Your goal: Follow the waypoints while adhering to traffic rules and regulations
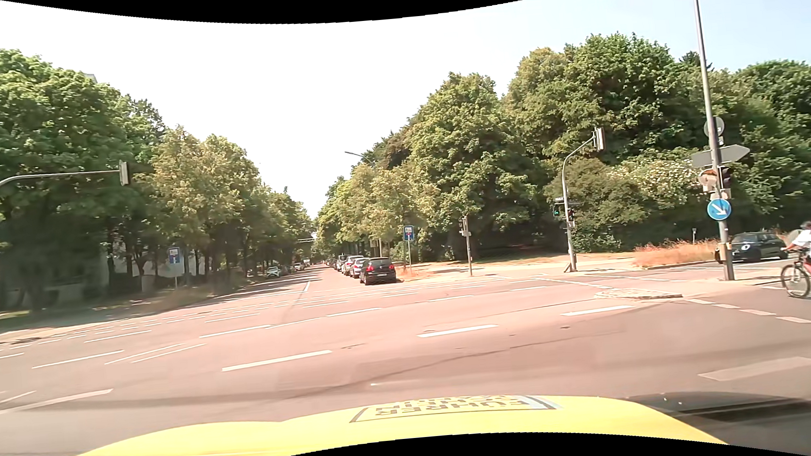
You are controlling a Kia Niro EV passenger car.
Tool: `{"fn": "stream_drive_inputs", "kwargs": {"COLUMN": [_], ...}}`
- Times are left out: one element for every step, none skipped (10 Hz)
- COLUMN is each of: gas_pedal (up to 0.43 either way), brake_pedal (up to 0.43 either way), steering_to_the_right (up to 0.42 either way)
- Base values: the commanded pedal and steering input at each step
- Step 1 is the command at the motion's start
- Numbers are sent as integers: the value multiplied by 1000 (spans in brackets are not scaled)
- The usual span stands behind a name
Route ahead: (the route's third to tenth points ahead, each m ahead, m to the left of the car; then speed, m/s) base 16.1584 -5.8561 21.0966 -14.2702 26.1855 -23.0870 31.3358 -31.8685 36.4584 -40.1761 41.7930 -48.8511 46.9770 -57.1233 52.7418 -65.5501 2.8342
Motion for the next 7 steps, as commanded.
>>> {"fn": "stream_drive_inputs", "kwargs": {"gas_pedal": [79,87,87,87,87,98,110], "brake_pedal": [0,0,0,0,0,0,0], "steering_to_the_right": [389,425,462,495,521,544,563]}}
